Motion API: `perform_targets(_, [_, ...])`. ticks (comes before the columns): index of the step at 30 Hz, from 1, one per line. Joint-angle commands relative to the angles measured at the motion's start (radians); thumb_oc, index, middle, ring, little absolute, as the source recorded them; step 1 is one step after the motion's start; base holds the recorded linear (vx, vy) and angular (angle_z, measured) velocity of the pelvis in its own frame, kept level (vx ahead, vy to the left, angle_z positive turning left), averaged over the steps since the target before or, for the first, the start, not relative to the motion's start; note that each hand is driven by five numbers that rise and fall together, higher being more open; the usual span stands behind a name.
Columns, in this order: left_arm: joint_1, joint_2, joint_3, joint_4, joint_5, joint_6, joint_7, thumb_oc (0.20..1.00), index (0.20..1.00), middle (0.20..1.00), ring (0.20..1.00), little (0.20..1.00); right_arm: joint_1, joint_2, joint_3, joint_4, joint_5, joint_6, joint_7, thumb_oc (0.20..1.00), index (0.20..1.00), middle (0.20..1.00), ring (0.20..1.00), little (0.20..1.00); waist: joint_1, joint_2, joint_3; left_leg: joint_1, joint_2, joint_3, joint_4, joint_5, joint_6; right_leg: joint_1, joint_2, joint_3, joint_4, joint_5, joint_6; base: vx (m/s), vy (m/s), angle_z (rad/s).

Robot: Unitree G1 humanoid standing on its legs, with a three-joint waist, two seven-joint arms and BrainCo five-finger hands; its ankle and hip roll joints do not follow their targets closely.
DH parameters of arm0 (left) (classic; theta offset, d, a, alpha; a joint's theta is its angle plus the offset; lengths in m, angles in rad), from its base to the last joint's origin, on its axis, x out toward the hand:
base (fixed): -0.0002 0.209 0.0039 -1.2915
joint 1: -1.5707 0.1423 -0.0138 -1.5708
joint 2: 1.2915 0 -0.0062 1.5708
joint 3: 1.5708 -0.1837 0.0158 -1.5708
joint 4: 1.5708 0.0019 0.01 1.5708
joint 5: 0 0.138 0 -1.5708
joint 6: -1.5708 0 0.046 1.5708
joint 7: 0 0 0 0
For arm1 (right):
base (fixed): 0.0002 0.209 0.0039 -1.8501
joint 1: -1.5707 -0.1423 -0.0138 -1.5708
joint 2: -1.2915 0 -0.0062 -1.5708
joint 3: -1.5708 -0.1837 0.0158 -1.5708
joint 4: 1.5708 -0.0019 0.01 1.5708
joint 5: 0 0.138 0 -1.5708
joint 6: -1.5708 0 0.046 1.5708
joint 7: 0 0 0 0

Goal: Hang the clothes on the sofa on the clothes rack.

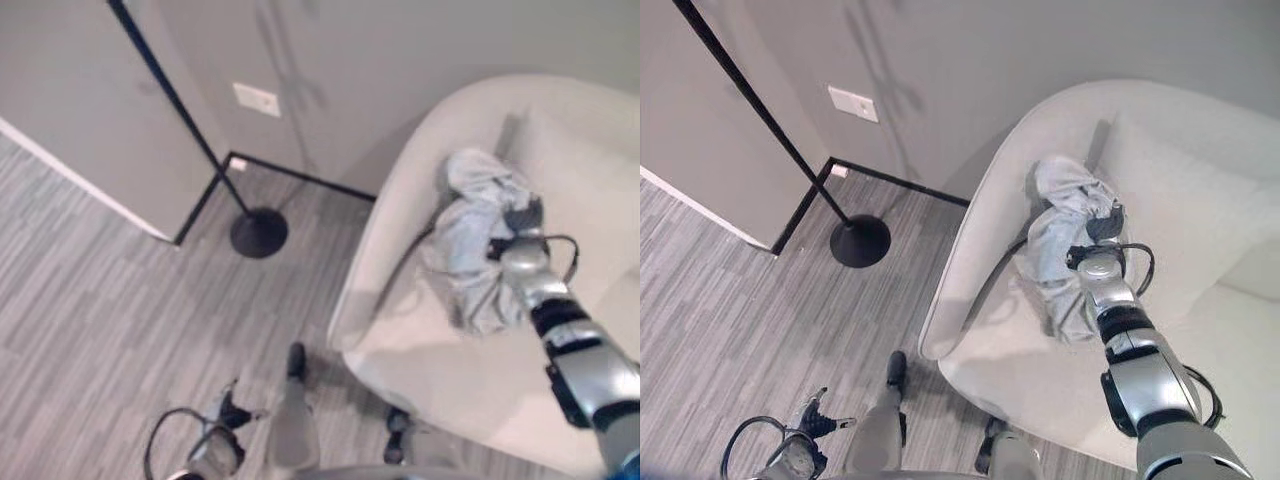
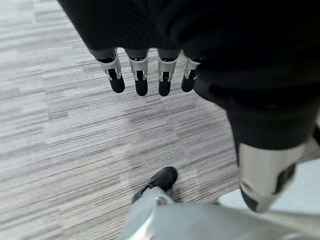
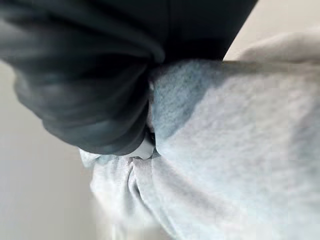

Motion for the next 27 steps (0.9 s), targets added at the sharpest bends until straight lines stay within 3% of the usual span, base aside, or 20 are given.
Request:
perform_targets(1, [-0.029, 0.021, -0.037, 0.059, 0.001, 0.013, -0.022, 1.0, 1.0, 1.0, 1.0, 1.0, -0.018, -0.045, -0.027, -0.103, 0.045, -0.131, 0.029, 0.2, 0.2, 0.2, 0.2, 0.2, 0.025, -0.009, -0.044, 0.089, -0.016, 0.029, 0.007, -0.131, 0.008, -0.085, -0.102, 0.075, 0.01, 0.031, 0.065, 0.12, 0.075, -0.13])
perform_targets(2, [-0.029, 0.019, -0.012, 0.054, -0.016, 0.018, -0.042, 1.0, 1.0, 1.0, 1.0, 1.0, 0.023, -0.051, -0.032, -0.238, 0.062, -0.154, 0.062, 0.2, 0.2, 0.2, 0.2, 0.2, 0.024, -0.01, -0.071, 0.118, -0.022, 0.035, 0.007, -0.141, 0.01, -0.06, -0.103, 0.078, 0.01, 0.022, 0.065, 0.09, 0.049, -0.1])
perform_targets(8, [-0.03, 0.022, 0.07, -0.037, -0.198, 0.008, -0.126, 1.0, 1.0, 1.0, 1.0, 1.0, -0.011, -0.084, 0.024, -0.417, 0.109, -0.15, 0.145, 0.2, 0.2, 0.2, 0.2, 0.2, 0.02, -0.013, -0.147, 0.189, -0.03, 0.059, 0.007, -0.163, 0.015, -0.008, -0.103, 0.093, 0.01, 0.01, 0.065, 0.08, 0.05, -0.06])
perform_targets(10, [-0.049, 0.055, 0.074, -0.192, -0.231, -0.016, -0.114, 1.0, 1.0, 1.0, 1.0, 1.0, -0.056, -0.101, 0.053, -0.488, 0.105, -0.151, 0.149, 0.2, 0.2, 0.2, 0.2, 0.2, 0.015, -0.019, -0.173, 0.213, -0.029, 0.065, 0.007, -0.171, 0.017, 0.008, -0.107, 0.095, 0.01, 0.014, 0.065, 0.04, 0.038, -0.07])
perform_targets(14, [-0.105, 0.079, 0.075, -0.3, -0.221, -0.017, -0.047, 1.0, 1.0, 1.0, 1.0, 1.0, -0.108, -0.091, 0.079, -0.554, 0.105, -0.152, 0.131, 0.2, 0.2, 0.2, 0.2, 0.2, 0.006, -0.028, -0.195, 0.232, -0.029, 0.07, 0.007, -0.178, 0.019, 0.026, -0.111, 0.096, 0.01, 0.014, 0.065, 0.02, 0.028, -0.08])
perform_targets(15, [-0.166, 0.081, 0.05, -0.369, -0.186, -0.023, 0.006, 1.0, 1.0, 1.0, 1.0, 1.0, -0.14, -0.097, 0.095, -0.588, 0.07, -0.145, 0.115, 0.2, 0.2, 0.2, 0.2, 0.2, -0.003, -0.035, -0.21, 0.239, -0.031, 0.07, 0.007, -0.182, 0.02, 0.034, -0.112, 0.097, 0.01, 0.014, 0.066, -0.01, 0.013, -0.04])
perform_targets(20, [-0.266, 0.08, -0.023, -0.558, -0.155, -0.057, 0.057, 1.0, 1.0, 1.0, 1.0, 1.0, -0.216, -0.083, 0.131, -0.61, 0.077, -0.148, 0.071, 0.2, 0.2, 0.2, 0.2, 0.2, -0.018, -0.047, -0.232, 0.253, -0.036, 0.074, 0.007, -0.188, 0.024, 0.047, -0.117, 0.096, 0.01, 0.018, 0.067, 0.0, 0.018, -0.05])
perform_targets(23, [-0.37, 0.045, -0.094, -0.569, -0.163, -0.083, 0.091, 1.0, 1.0, 1.0, 1.0, 1.0, -0.295, -0.051, 0.186, -0.598, 0.07, -0.145, 0.052, 0.2, 0.2, 0.2, 0.2, 0.2, -0.03, -0.055, -0.245, 0.265, -0.038, 0.081, 0.007, -0.193, 0.026, 0.051, -0.121, 0.1, 0.01, 0.023, 0.071, 0.0, 0.0, 0.0])
perform_targets(27, [-0.441, -0.028, -0.195, -0.605, -0.224, -0.098, 0.056, 1.0, 1.0, 1.0, 1.0, 1.0, -0.431, -0.007, 0.234, -0.513, 0.098, -0.138, 0.023, 0.2, 0.2, 0.2, 0.2, 0.2, -0.04, -0.063, -0.256, 0.276, -0.043, 0.09, 0.007, -0.198, 0.03, 0.051, -0.121, 0.112, 0.01, 0.032, 0.072, -0.01, 0.02, -0.1])
